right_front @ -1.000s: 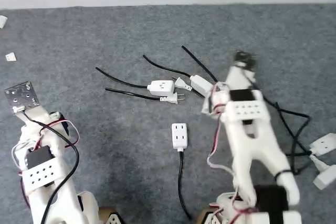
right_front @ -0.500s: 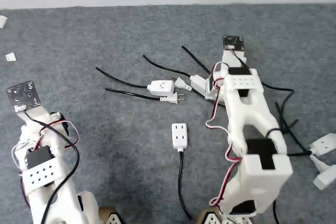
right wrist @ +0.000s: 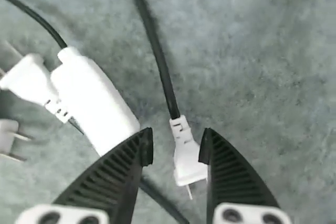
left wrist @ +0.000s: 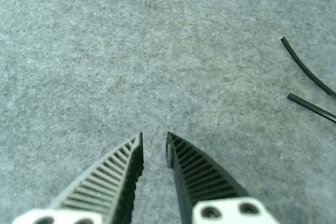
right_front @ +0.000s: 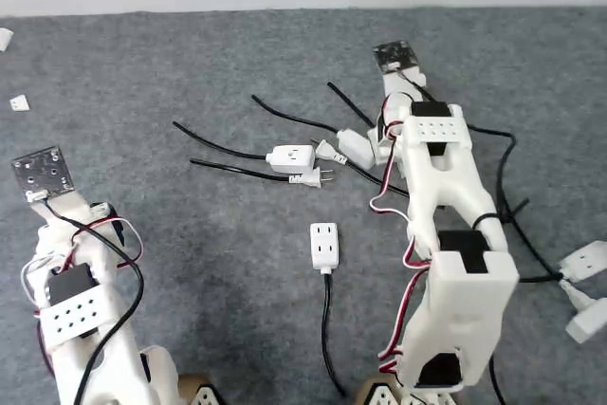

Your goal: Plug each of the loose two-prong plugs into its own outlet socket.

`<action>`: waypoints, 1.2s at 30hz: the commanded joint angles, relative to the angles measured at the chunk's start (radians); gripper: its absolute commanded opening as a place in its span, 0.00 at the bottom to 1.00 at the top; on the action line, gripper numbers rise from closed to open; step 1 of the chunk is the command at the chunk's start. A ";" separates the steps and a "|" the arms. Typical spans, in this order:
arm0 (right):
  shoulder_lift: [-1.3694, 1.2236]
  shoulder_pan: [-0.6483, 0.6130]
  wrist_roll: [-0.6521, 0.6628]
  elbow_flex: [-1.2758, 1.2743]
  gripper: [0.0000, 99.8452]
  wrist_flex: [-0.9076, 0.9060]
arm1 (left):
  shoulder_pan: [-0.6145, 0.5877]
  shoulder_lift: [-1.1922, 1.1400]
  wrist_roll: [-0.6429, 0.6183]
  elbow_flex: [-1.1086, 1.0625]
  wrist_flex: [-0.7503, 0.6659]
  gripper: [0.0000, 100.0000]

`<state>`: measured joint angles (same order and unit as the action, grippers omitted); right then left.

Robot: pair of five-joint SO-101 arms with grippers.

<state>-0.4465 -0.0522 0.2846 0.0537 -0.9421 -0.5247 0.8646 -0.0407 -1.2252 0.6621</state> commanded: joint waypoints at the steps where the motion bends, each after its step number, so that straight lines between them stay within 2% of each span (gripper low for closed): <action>1: -0.013 0.013 0.064 0.072 0.14 0.010 | 0.006 -0.002 0.012 0.005 -0.029 0.07; 7: -0.079 0.010 0.157 0.120 0.08 -0.025 | 0.006 -0.002 0.012 0.005 -0.029 0.07; 14: -0.156 0.013 0.184 0.224 0.09 -0.056 | 0.006 -0.002 0.012 0.005 -0.029 0.07; 19: -0.211 0.010 0.250 0.292 0.09 -0.111 | 0.006 -0.002 0.012 0.005 -0.029 0.07; 27: -0.222 0.012 0.252 0.331 0.09 -0.134 | 0.006 -0.002 0.012 0.005 -0.029 0.07; 36: -0.232 0.012 0.255 0.473 0.09 -0.275 | 0.006 -0.002 0.012 0.005 -0.029 0.07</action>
<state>-0.6920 -0.0445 0.5271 0.4588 -1.1968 -0.5247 0.8646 -0.0391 -1.2252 0.6621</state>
